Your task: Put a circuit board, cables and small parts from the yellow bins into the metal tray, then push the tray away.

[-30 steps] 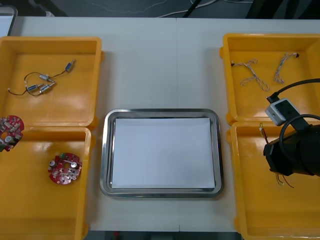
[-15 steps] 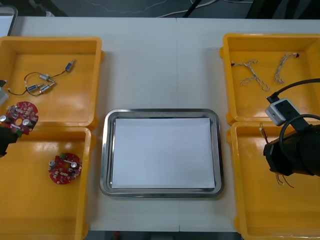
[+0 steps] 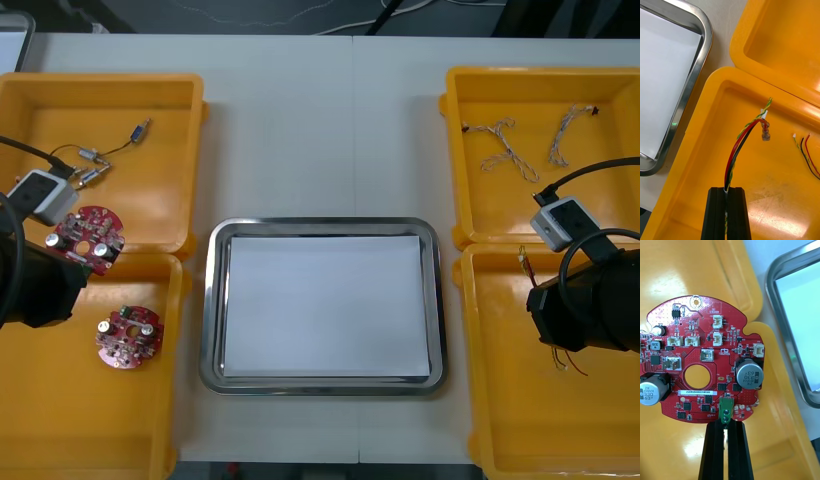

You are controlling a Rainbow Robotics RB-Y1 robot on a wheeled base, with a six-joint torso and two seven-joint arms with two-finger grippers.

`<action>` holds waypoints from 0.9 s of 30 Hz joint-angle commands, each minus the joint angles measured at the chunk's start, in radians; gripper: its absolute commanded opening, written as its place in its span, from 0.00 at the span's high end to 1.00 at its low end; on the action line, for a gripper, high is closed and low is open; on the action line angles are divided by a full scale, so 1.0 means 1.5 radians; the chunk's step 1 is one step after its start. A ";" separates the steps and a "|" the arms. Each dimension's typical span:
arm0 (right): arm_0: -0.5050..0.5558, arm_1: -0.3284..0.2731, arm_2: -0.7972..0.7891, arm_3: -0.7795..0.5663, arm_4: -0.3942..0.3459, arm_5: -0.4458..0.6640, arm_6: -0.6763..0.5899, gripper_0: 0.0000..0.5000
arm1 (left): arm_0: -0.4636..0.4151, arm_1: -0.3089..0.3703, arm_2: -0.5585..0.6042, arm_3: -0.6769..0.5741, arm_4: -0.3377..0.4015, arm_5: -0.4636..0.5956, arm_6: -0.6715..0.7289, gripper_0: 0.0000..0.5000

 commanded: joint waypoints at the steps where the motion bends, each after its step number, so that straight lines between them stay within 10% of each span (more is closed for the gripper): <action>1: -0.002 -0.019 0.010 -0.022 0.005 0.002 -0.033 1.00 | -0.046 -0.021 -0.045 -0.040 -0.014 0.019 0.143 1.00; 27: -0.002 -0.019 0.010 -0.022 0.005 0.002 -0.033 1.00 | -0.160 -0.051 -0.347 -0.026 -0.202 0.005 0.301 1.00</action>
